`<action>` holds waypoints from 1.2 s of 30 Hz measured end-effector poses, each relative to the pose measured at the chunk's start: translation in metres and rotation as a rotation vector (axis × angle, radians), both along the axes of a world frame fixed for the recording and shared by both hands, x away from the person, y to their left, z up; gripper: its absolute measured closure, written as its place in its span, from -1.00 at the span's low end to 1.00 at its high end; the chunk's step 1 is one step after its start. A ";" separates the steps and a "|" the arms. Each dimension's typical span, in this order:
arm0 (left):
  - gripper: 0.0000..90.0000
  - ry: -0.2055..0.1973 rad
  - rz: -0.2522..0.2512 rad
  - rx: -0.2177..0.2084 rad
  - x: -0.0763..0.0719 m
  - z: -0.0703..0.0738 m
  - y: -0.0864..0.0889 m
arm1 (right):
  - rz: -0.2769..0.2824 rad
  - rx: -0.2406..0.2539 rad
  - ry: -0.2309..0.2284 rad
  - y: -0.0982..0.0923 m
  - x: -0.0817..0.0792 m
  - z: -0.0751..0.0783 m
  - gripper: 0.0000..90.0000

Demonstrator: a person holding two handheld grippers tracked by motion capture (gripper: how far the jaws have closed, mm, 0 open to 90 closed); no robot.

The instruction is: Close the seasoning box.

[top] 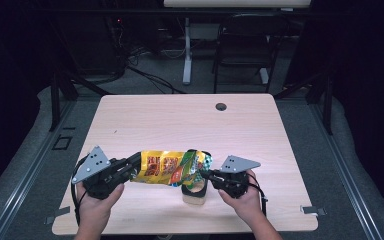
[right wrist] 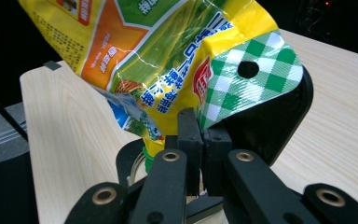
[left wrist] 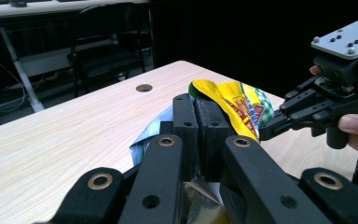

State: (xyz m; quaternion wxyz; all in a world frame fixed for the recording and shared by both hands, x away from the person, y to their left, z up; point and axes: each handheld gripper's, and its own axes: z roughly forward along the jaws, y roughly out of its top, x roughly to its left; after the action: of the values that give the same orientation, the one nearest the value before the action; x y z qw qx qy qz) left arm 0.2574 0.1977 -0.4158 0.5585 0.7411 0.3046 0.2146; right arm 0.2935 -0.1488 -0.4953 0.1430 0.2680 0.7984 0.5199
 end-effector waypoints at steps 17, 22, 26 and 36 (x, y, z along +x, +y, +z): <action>0.96 0.011 -0.021 0.001 0.004 -0.004 -0.008 | -0.057 0.010 -0.005 -0.010 0.003 0.001 0.97; 0.96 0.005 -0.017 0.005 0.002 -0.001 -0.008 | -0.068 0.012 -0.013 -0.007 0.005 0.000 0.95; 0.96 -0.002 -0.013 0.003 0.001 0.000 -0.006 | -0.063 0.013 -0.010 -0.004 0.006 0.000 0.95; 0.96 0.000 -0.001 -0.002 0.001 0.000 -0.001 | -0.016 0.000 0.002 0.001 0.002 -0.001 0.95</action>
State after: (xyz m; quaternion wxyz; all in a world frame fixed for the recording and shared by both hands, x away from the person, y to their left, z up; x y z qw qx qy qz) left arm 0.2579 0.1972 -0.4159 0.5594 0.7407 0.3043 0.2141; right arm 0.2957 -0.1475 -0.4962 0.1465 0.2749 0.7964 0.5184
